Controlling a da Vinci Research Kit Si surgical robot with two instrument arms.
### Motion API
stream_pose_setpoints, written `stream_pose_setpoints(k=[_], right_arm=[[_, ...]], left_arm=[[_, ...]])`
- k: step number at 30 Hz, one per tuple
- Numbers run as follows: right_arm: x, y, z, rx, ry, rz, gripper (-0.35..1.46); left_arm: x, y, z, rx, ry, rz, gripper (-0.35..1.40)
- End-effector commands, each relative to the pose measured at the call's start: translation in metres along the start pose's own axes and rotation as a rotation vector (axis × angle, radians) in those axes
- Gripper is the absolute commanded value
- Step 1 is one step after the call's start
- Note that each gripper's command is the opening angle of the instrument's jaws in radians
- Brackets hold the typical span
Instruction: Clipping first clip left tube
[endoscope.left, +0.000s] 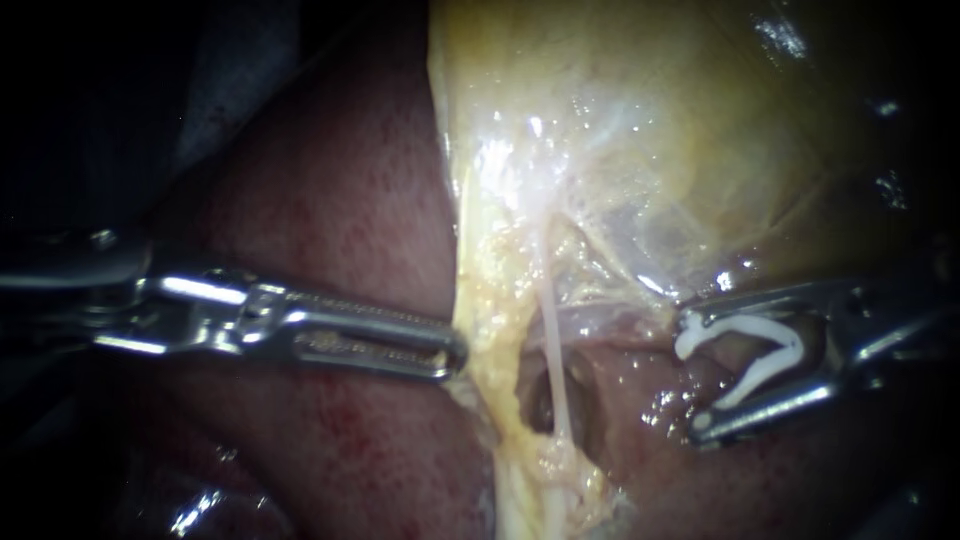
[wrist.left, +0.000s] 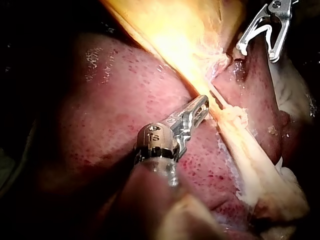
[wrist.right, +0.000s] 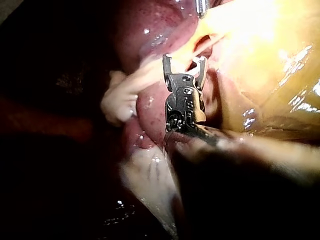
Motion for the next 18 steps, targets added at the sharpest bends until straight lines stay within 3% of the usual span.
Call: stream_pose_setpoints(k=[1,18], right_arm=[[0.0000,-0.0001,0.0004,0.005,-0.004,0.000,0.60],[-0.0015,-0.0016,0.0094,0.042,-0.036,-0.039,0.60]], left_arm=[[-0.0001,-0.0003,-0.0003,0.001,-0.004,0.000,-0.35],[-0.0004,-0.0024,-0.0011,0.007,-0.009,-0.002,-0.35]])
